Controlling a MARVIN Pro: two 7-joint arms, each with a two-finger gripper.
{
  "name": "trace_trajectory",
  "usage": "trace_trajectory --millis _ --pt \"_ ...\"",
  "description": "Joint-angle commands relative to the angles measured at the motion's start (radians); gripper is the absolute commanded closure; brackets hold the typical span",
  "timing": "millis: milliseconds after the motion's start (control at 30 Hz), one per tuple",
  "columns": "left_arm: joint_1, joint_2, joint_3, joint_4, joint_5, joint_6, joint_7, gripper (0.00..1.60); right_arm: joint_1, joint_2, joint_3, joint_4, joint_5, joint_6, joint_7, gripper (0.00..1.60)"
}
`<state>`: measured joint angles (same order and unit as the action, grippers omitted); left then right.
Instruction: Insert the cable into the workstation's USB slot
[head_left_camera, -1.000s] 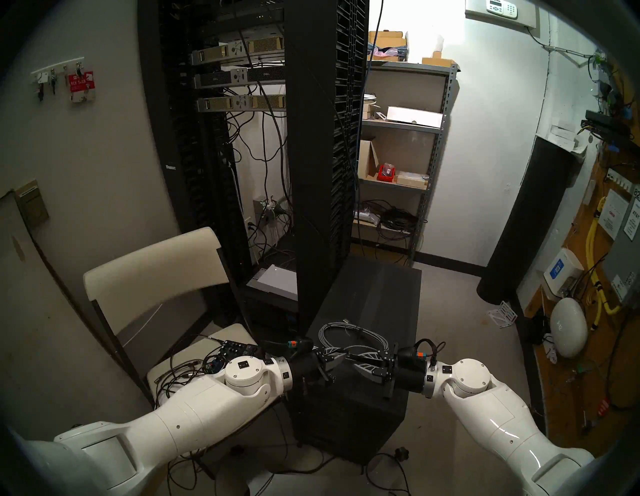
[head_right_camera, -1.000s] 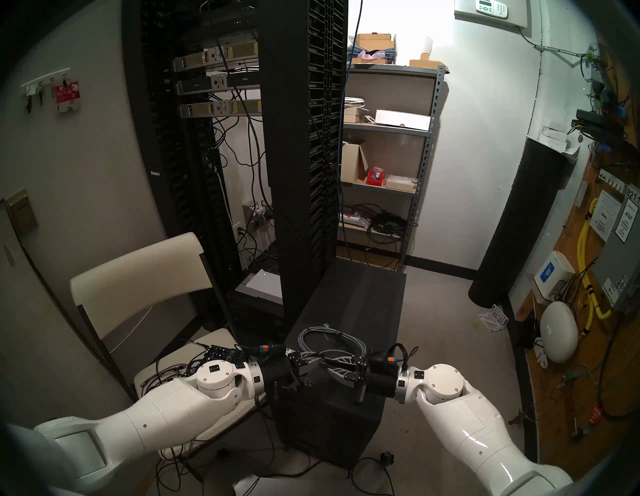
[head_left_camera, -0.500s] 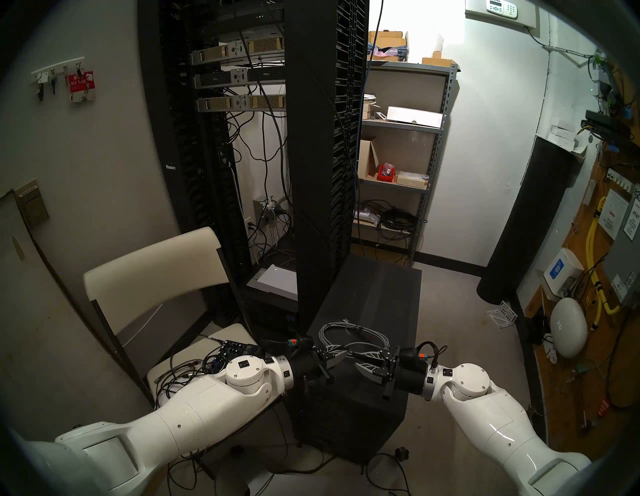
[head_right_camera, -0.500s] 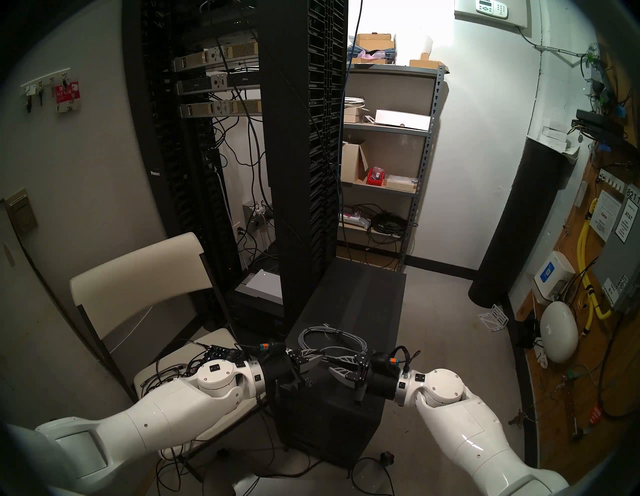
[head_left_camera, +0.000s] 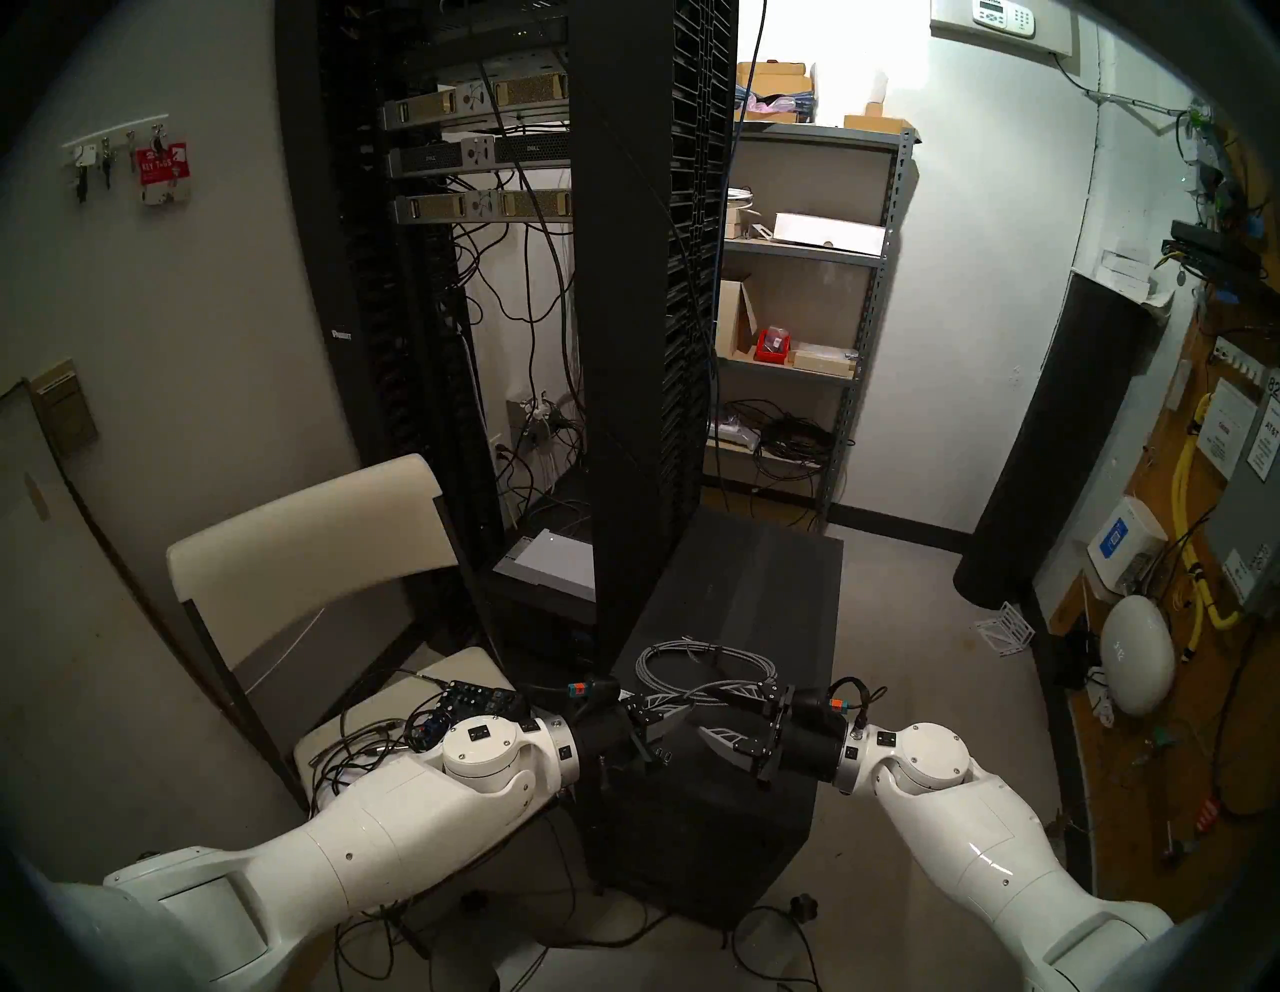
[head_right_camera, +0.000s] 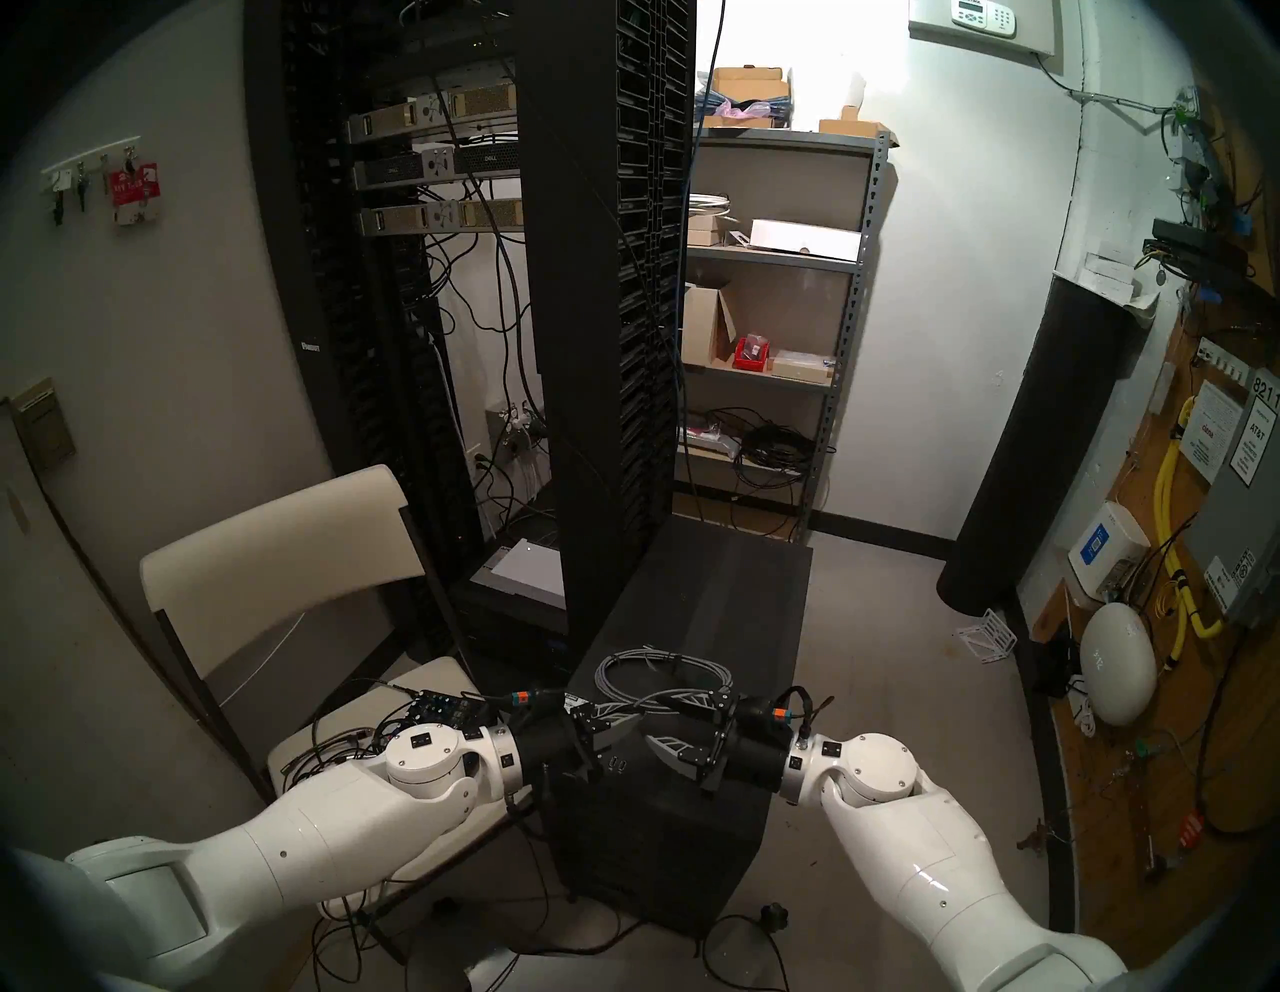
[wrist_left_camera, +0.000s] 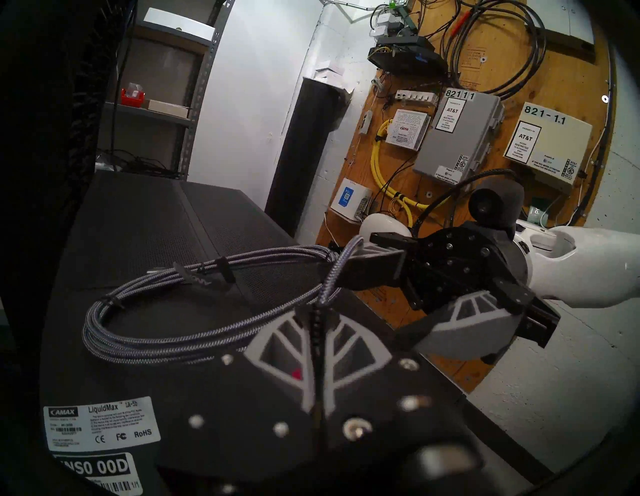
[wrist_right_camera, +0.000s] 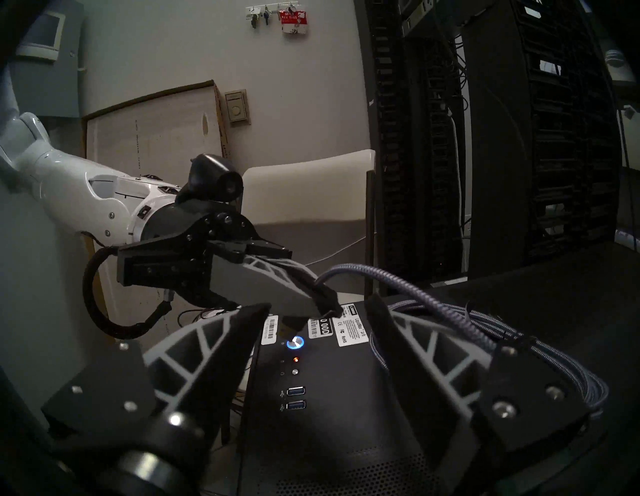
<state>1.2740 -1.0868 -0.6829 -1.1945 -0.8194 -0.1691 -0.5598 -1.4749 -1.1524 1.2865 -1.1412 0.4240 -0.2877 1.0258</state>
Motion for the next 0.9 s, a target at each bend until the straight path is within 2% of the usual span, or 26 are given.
trace_trajectory --millis 0,67,167,200,333,433,533,600,700,767,800,867 --pt "0.002 -0.002 -0.003 -0.021 0.0 -0.017 -0.004 1.6 0.023 -0.016 0.009 -0.026 0.021 -0.017 0.017 0.74" --pt "0.002 -0.001 -0.001 -0.023 0.001 -0.017 -0.005 1.6 0.019 -0.016 0.011 -0.036 0.025 -0.016 0.023 0.81" --pt "0.003 -0.001 0.0 -0.025 0.002 -0.019 -0.004 1.6 0.015 -0.017 0.014 -0.043 0.028 -0.015 0.027 0.77" --pt "0.004 -0.001 0.001 -0.026 0.003 -0.019 -0.004 1.6 0.014 -0.017 0.014 -0.044 0.029 -0.013 0.033 0.64" --pt "0.005 -0.003 0.005 -0.031 0.007 -0.02 -0.001 1.6 0.012 -0.022 0.016 -0.045 0.031 -0.017 0.039 0.66" --pt "0.006 -0.004 0.006 -0.036 0.009 -0.019 0.002 1.6 0.011 -0.025 0.016 -0.044 0.03 -0.019 0.046 0.43" --pt "0.006 -0.005 0.01 -0.037 0.013 -0.018 0.004 1.6 0.012 -0.027 0.016 -0.044 0.029 -0.014 0.05 0.4" --pt "0.006 -0.006 0.013 -0.036 0.018 -0.021 0.003 1.6 0.012 -0.03 0.015 -0.041 0.028 -0.013 0.053 0.41" --pt "0.008 -0.009 0.014 -0.036 0.022 -0.023 0.006 1.6 0.012 -0.034 0.012 -0.039 0.024 -0.004 0.052 0.51" --pt "0.009 -0.013 0.015 -0.033 0.024 -0.024 0.008 1.6 0.013 -0.036 0.009 -0.035 0.022 -0.003 0.054 0.62" --pt "0.01 -0.014 0.015 -0.033 0.025 -0.024 0.009 1.6 0.014 -0.037 0.007 -0.035 0.02 0.001 0.054 0.78" --pt "0.01 -0.017 0.016 -0.031 0.028 -0.027 0.012 1.6 0.014 -0.039 0.006 -0.031 0.02 0.002 0.055 0.82"
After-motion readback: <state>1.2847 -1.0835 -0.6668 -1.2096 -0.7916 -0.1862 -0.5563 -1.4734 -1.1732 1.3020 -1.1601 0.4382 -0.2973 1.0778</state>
